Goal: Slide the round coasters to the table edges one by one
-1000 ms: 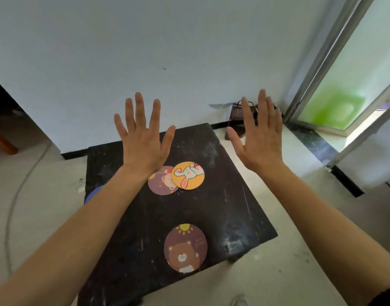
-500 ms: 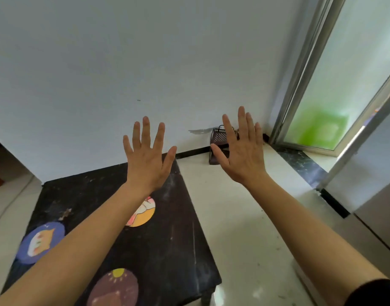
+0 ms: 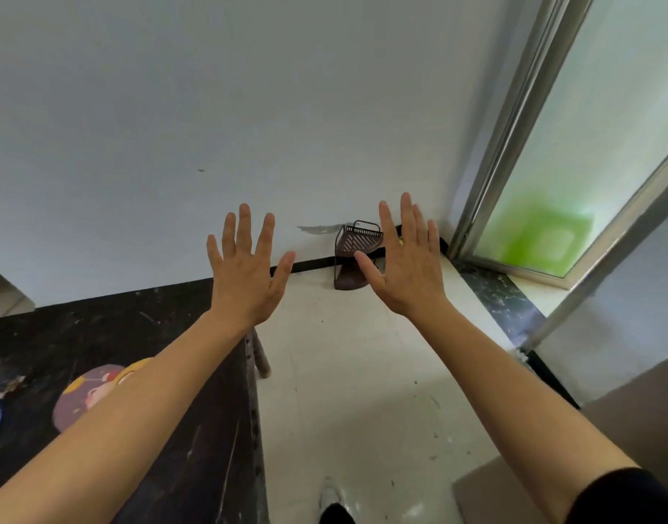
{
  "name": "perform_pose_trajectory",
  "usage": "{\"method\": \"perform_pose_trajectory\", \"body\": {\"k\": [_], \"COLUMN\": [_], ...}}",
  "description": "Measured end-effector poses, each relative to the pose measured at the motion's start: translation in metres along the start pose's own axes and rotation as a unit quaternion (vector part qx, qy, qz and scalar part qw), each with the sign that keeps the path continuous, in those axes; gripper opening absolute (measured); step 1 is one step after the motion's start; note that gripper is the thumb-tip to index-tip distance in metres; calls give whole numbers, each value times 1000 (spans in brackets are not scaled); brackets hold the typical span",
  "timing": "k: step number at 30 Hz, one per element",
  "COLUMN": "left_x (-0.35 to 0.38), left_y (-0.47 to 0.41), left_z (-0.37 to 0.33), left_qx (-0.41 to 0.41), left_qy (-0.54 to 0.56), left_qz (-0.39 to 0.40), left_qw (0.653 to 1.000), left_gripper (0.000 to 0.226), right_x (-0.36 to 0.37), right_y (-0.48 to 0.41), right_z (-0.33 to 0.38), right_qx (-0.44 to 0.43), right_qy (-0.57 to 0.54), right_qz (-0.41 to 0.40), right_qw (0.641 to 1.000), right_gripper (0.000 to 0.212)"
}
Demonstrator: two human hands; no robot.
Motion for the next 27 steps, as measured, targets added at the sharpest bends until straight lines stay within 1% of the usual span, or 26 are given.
{"method": "perform_pose_trajectory", "body": {"k": [4,6,8,11,14,18,21,24,27], "left_x": [36,59,88,131,157,164,165,168,178], "left_y": [-39,-65,-92,-121,-142,-150,-136,-107,-70], "left_z": [0,8,21,42,70,124,171,215,248], "left_qx": [-34,-57,-84,-125,-150,-203,-255,-328,-409], "left_qy": [16,22,22,26,9,-16,-47,-57,-74], "left_qz": [6,8,26,71,95,121,137,151,173], "left_qw": [999,998,996,989,984,972,956,931,893], "left_gripper": [73,74,73,72,73,71,72,72,74], "right_x": [34,57,86,136,184,239,281,325,366], "right_y": [-51,-84,-118,-166,-211,-256,-277,-284,-279], "right_z": [-15,-18,-19,-15,1,48,102,167,232], "right_qx": [-31,-51,-69,-88,-123,-162,-212,-264,-331], "right_qy": [4,6,6,6,5,-36,-63,-85,-110], "right_qz": [20,27,37,82,124,164,190,226,265], "right_qw": [999,998,997,993,985,972,956,934,899], "right_gripper": [82,82,82,82,83,82,81,81,80]}}
Point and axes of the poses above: each hand's wrist, its own y-axis away from the middle knuckle, its own x-axis out of the palm, z = x × y, the point moved 9 cm from there along -y, towards the middle knuckle, and after that the axes turned 11 degrees about -y, right-handed, at the moved point
